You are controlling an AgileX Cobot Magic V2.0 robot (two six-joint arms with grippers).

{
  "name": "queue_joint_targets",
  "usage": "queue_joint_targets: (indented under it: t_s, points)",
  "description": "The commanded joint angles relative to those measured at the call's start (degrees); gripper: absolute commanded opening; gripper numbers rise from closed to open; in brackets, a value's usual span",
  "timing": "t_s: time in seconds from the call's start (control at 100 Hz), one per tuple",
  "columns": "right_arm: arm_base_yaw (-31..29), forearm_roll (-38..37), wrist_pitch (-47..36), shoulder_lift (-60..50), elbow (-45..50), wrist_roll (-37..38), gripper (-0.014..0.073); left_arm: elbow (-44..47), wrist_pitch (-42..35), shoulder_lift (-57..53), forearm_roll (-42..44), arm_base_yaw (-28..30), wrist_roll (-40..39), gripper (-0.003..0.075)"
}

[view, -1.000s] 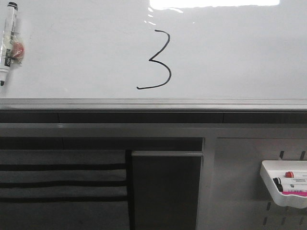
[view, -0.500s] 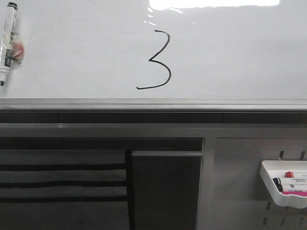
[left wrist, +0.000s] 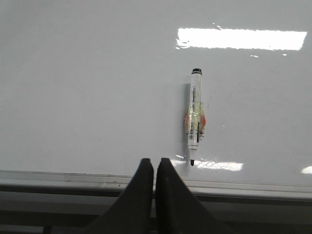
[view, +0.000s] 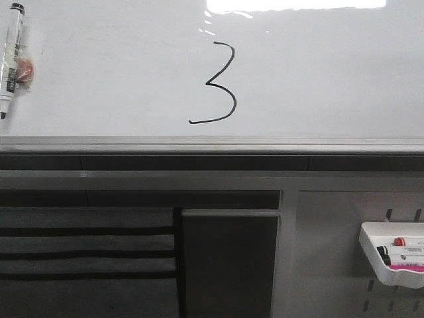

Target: Write number 3 on whiteboard

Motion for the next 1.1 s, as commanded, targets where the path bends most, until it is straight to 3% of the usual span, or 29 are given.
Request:
queue_joint_targets:
  t_s: [0.0,0.15,0.83,1.09]
  points:
    - [-0.3,0.1,-4.3,0.0,-1.5,-0.5,-0.0064,1.0,-7.3,-1.7,2.0,-0.5,-2.4,-0.0020]
    - [-0.3,0.1,-4.4,0.0,-1.5,-0.5,-0.0064,0.8,-2.5,-1.6,2.0,-0.5,-2.4,-0.0020]
    - [-0.3,0.1,-4.4,0.0,-1.5,-0.5,-0.0064,0.8,-2.4,-1.6,2.0,-0.5,-2.4,-0.0020]
    - [-3.1,0.1,-6.1,-15.2,7.4,-0.5,-0.0064,0.8,-2.4,-1.6,2.0,-0.5,-2.4,-0.0020]
